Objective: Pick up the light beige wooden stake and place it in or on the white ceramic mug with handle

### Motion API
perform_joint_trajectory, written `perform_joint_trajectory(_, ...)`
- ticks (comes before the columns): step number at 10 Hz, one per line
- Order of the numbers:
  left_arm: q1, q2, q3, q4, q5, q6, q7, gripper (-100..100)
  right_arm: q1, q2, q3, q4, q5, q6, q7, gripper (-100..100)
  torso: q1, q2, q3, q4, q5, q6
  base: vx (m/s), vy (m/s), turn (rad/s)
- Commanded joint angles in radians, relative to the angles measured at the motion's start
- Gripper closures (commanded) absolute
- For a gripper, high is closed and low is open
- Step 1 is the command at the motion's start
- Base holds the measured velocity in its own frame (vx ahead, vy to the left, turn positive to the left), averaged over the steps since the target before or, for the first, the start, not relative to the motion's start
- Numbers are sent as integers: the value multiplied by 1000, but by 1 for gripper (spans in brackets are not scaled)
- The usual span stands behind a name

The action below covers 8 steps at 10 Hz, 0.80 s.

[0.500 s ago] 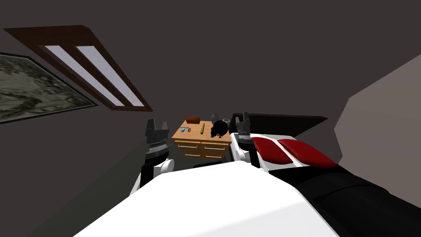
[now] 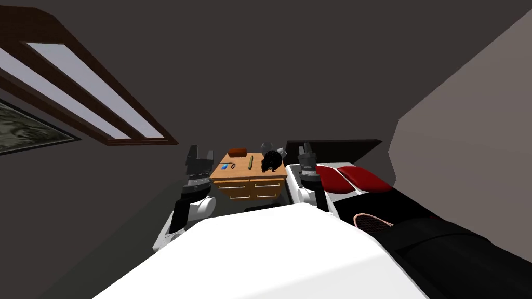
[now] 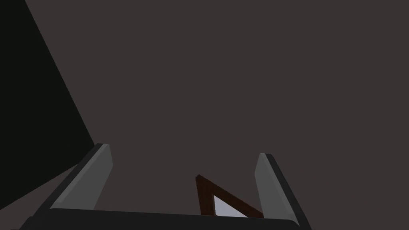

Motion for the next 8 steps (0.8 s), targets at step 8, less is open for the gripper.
perform_joint_trajectory(8,-157,222,8,72,203,186,-19,-100,0,0,0,0,0,0,0,0,1,0,0,0,0,0,-27,10,-250)
